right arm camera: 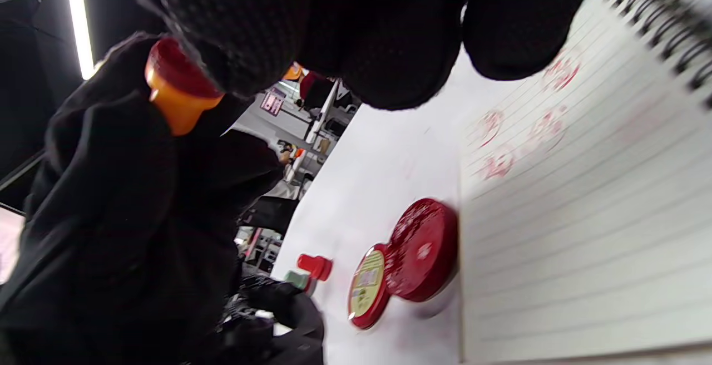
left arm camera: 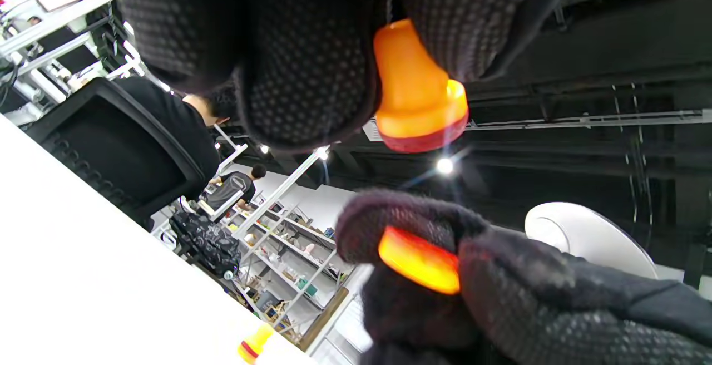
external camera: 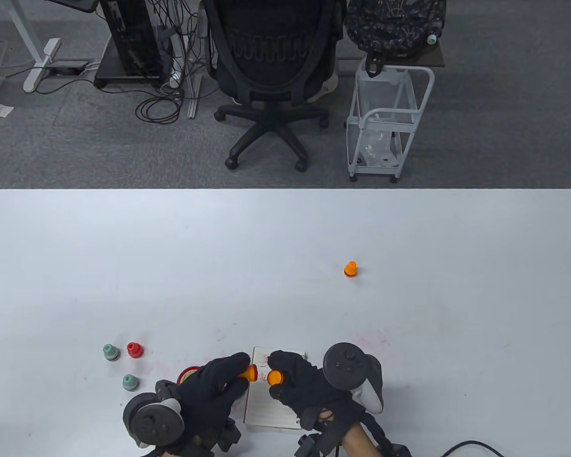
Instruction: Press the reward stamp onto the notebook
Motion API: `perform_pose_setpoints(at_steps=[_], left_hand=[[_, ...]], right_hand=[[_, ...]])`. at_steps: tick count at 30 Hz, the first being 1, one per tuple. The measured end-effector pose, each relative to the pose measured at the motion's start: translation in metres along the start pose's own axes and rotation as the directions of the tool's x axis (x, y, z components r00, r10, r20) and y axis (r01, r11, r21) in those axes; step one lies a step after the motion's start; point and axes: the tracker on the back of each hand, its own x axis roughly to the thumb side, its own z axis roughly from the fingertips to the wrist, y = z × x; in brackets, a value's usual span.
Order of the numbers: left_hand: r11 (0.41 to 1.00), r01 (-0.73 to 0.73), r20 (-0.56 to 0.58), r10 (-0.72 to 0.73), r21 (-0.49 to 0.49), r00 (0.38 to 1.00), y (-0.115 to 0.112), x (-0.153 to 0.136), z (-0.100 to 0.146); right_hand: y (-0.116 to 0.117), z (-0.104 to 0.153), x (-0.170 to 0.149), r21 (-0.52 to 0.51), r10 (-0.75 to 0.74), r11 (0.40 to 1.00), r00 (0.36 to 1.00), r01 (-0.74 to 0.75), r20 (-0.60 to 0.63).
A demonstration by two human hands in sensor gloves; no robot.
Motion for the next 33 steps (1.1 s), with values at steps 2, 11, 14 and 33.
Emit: perform_pose_setpoints(at_steps=[2,11,14,33], left_hand=[[1.0,-0.012,0.003,0.012,-0.012,1.0,-0.003,0.0,0.0],[0.996,0.038,0.019,-0.037,-0.077,0.999,-0.008,-0.002,0.001],[0.996,0.038,0.02,-0.037,-0.085,0.999,-0.009,-0.002,0.0],[0.983,0.075,0.036,-0.069,-0.17,0.997,-0.011,0.0,0.0]], right_hand=[[0.004,-0.001,0.001,0.021,-0.037,0.999,0.999,0.037,0.004],[0.012,-0.004,-0.007,-0.007,-0.232,0.973,0.973,0.232,-0.008],[0.013,-0.003,-0.006,-0.014,-0.244,0.97,0.97,0.244,-0.005],[0.014,-0.001,-0.007,-0.021,-0.151,0.988,0.988,0.151,-0.016]])
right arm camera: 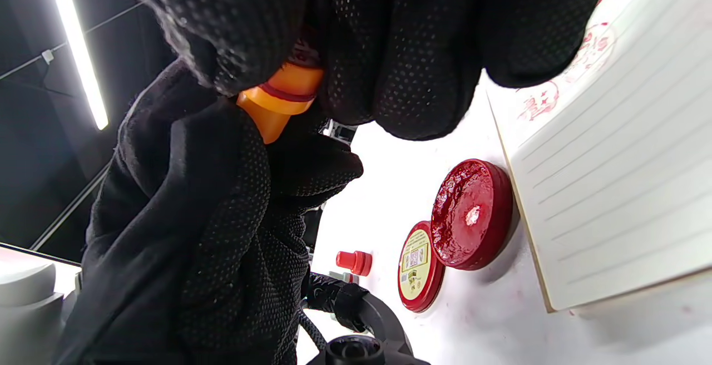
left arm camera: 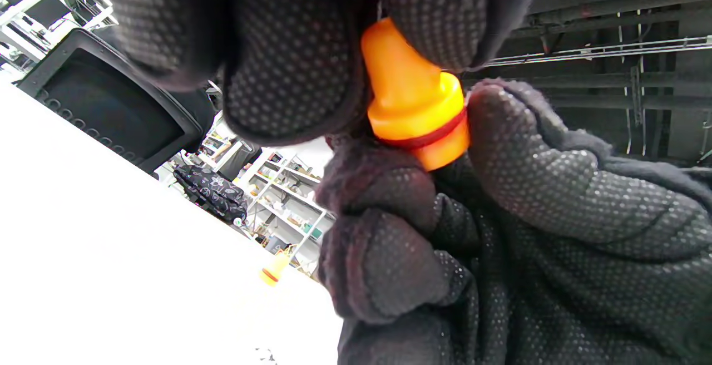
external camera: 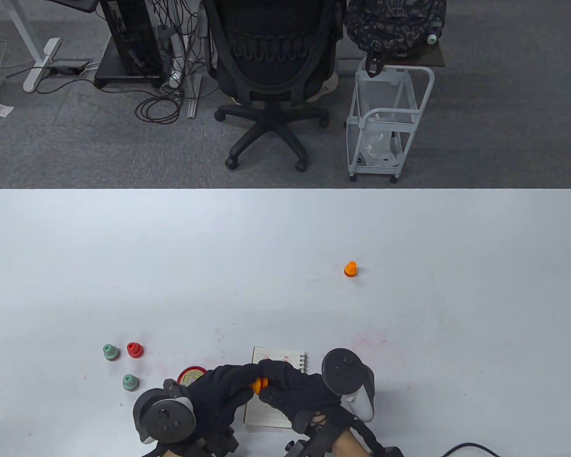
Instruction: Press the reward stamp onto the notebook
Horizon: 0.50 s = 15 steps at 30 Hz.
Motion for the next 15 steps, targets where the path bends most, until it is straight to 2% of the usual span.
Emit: perform_pose_setpoints(at_steps=[4,7,10,12,14,15], left_hand=[[1.0,-0.028,-0.015,0.028,-0.002,0.999,0.001,-0.003,-0.001],[1.0,0.008,-0.013,-0.008,0.012,1.0,0.012,-0.003,-0.01],[0.989,0.134,0.017,-0.134,-0.056,0.991,0.031,-0.004,-0.023],[0.955,0.269,0.061,-0.263,-0.125,0.963,0.046,-0.004,-0.034],[0.889,0.407,0.089,-0.397,-0.209,0.913,0.063,-0.008,-0.049],[0.874,0.427,0.091,-0.417,-0.233,0.904,0.065,-0.01,-0.052]], right_hand=[[-0.001,0.001,0.001,0.01,0.0,1.0,1.0,0.0,-0.001],[-0.007,0.003,0.006,-0.003,0.016,1.0,1.0,-0.016,0.023],[-0.021,0.007,0.006,-0.063,0.055,0.997,0.998,-0.053,0.034],[-0.032,0.009,0.006,-0.11,0.057,0.993,0.998,-0.052,0.035],[-0.045,0.012,0.004,-0.152,0.062,0.987,0.997,-0.056,0.036],[-0.048,0.013,0.004,-0.162,0.064,0.985,0.997,-0.058,0.034]])
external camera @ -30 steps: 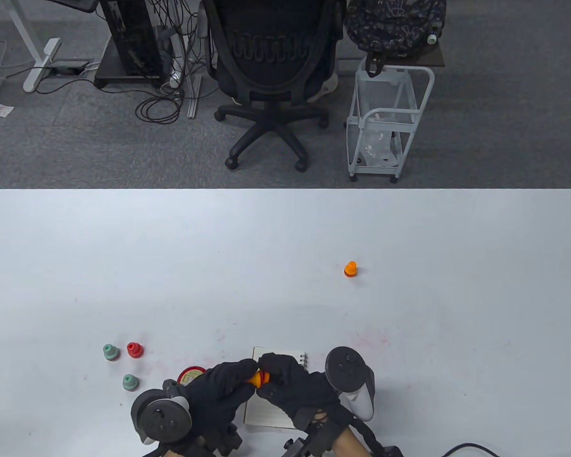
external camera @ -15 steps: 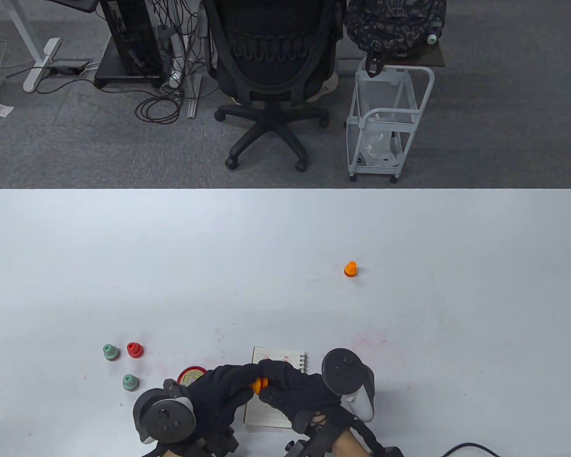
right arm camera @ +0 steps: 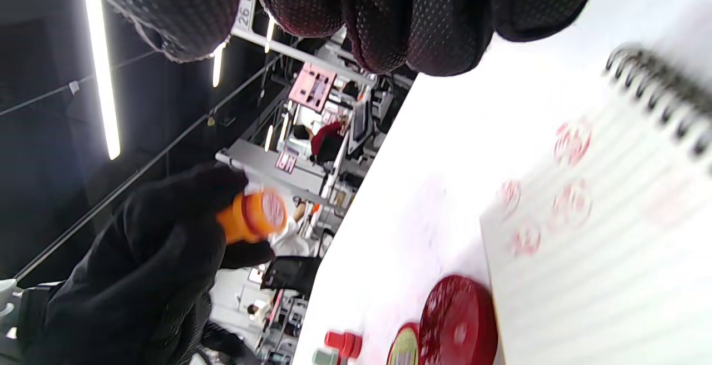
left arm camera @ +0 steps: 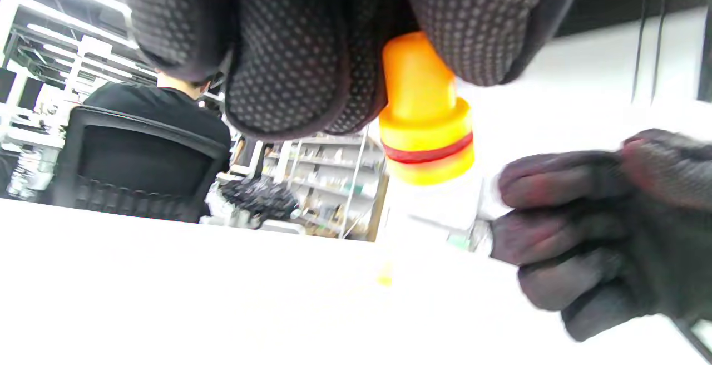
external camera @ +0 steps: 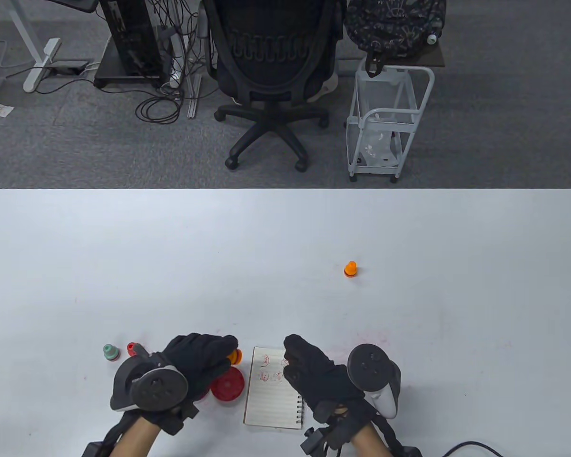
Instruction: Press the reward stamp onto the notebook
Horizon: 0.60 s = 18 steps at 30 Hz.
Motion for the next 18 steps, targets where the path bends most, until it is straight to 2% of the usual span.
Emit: perform_pose_setpoints(at_steps=[3,4,7,13,16,18], left_hand=[[0.977,0.12,-0.022,-0.126,-0.178,0.992,0.004,-0.021,-0.016],[0.952,0.157,-0.026,-0.169,-0.263,0.985,0.0,-0.03,-0.021],[0.88,0.24,-0.019,-0.271,-0.411,0.962,-0.015,-0.046,-0.029],[0.752,0.311,0.006,-0.378,-0.582,0.926,-0.056,-0.07,-0.026],[0.718,0.311,0.007,-0.393,-0.623,0.92,-0.067,-0.077,-0.022],[0.716,0.291,-0.013,-0.386,-0.635,0.922,-0.069,-0.079,-0.02]], right_hand=[[-0.014,0.0,-0.003,-0.049,0.016,0.999,1.0,-0.016,-0.009],[-0.019,0.001,-0.005,-0.07,0.015,0.997,1.0,-0.016,-0.014],[-0.025,0.002,-0.007,-0.096,0.015,0.995,1.0,-0.018,-0.025],[-0.026,0.002,-0.004,-0.087,-0.02,0.996,1.0,0.019,-0.004],[-0.025,0.002,-0.002,-0.083,0.003,0.997,1.0,-0.003,0.003],[-0.025,0.001,-0.004,-0.08,0.003,0.997,1.0,-0.004,-0.006]])
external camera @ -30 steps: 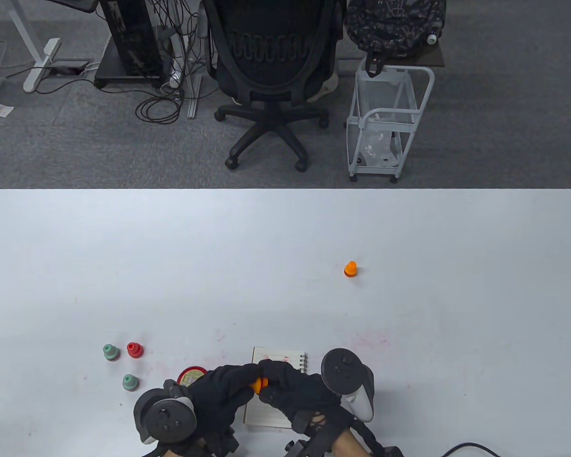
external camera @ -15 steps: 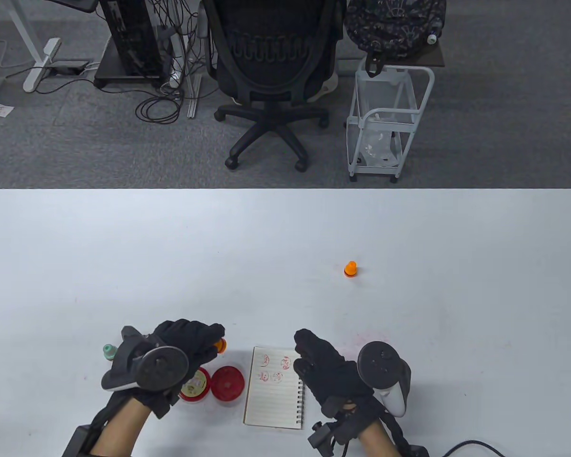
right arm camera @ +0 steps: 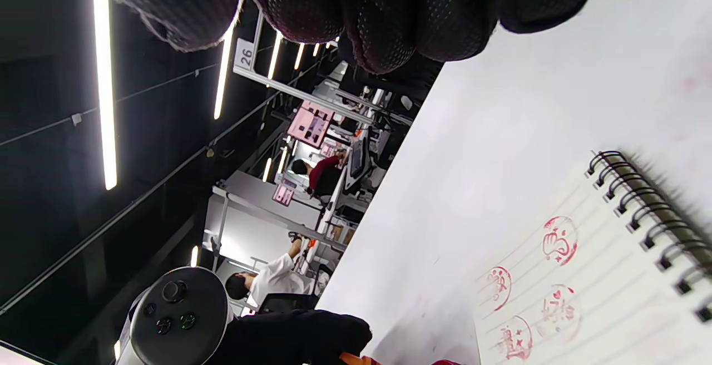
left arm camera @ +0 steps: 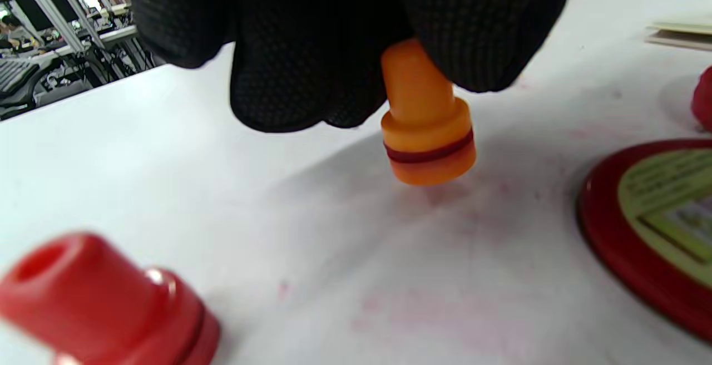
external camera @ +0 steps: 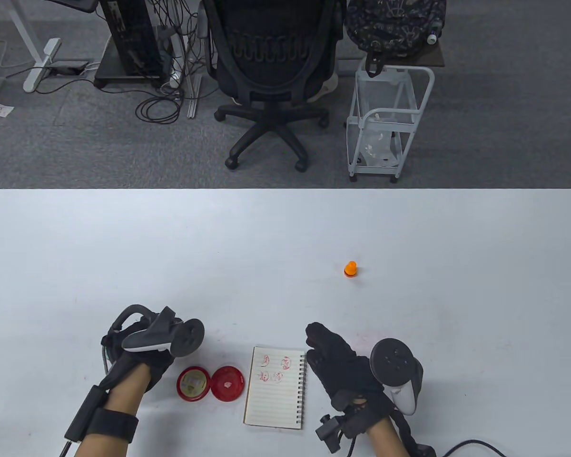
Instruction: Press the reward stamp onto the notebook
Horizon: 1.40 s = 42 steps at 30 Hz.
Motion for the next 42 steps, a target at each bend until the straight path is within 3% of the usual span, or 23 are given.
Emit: perform_pose_setpoints(at_steps=[3,11,14,18,22,24,27,32,34,37,39,42], left_hand=[[0.999,-0.02,-0.023,0.02,0.034,1.0,0.003,-0.004,0.007],[0.94,-0.11,-0.084,0.144,0.322,0.986,0.032,-0.01,0.061],[0.893,-0.159,-0.064,0.204,0.422,0.977,0.032,-0.003,0.08],[0.777,-0.266,-0.021,0.338,0.571,0.941,0.025,0.004,0.102],[0.684,-0.288,0.015,0.375,0.67,0.927,0.004,0.019,0.112],[0.679,-0.287,0.033,0.361,0.676,0.932,-0.004,0.027,0.109],[0.726,-0.329,0.089,0.348,0.604,0.933,-0.003,0.039,0.104],[0.775,-0.292,0.128,0.267,0.56,0.955,-0.001,0.058,0.097],[0.79,-0.284,0.138,0.25,0.544,0.958,-0.001,0.062,0.095],[0.802,-0.268,0.136,0.231,0.534,0.963,0.001,0.062,0.095],[0.8,-0.264,0.126,0.234,0.539,0.964,0.001,0.06,0.096],[0.797,-0.263,0.119,0.237,0.544,0.964,0.001,0.058,0.096]], right_hand=[[0.0,-0.001,-0.003,0.0,-0.008,1.0,1.0,0.008,-0.015],[0.0,-0.002,-0.005,-0.008,0.065,0.998,0.998,-0.066,-0.024],[-0.001,-0.002,-0.003,-0.019,0.151,0.988,0.988,-0.152,-0.013],[-0.006,-0.009,-0.001,-0.017,0.227,0.974,0.974,-0.227,0.002],[-0.028,-0.028,0.005,-0.106,0.372,0.921,0.927,-0.375,-0.048],[-0.042,-0.039,0.008,-0.136,0.44,0.883,0.893,-0.45,-0.095],[-0.058,-0.06,0.007,-0.158,0.51,0.831,0.843,-0.534,-0.171],[-0.069,-0.099,-0.007,-0.098,0.561,0.774,0.749,-0.626,-0.352],[-0.069,-0.111,-0.019,-0.077,0.515,0.803,0.753,-0.591,-0.41],[-0.067,-0.129,-0.045,-0.114,0.318,0.888,0.774,-0.445,-0.547],[-0.065,-0.139,-0.057,-0.111,0.318,0.874,0.729,-0.474,-0.607],[-0.067,-0.152,-0.07,-0.063,0.401,0.805,0.62,-0.59,-0.674]])
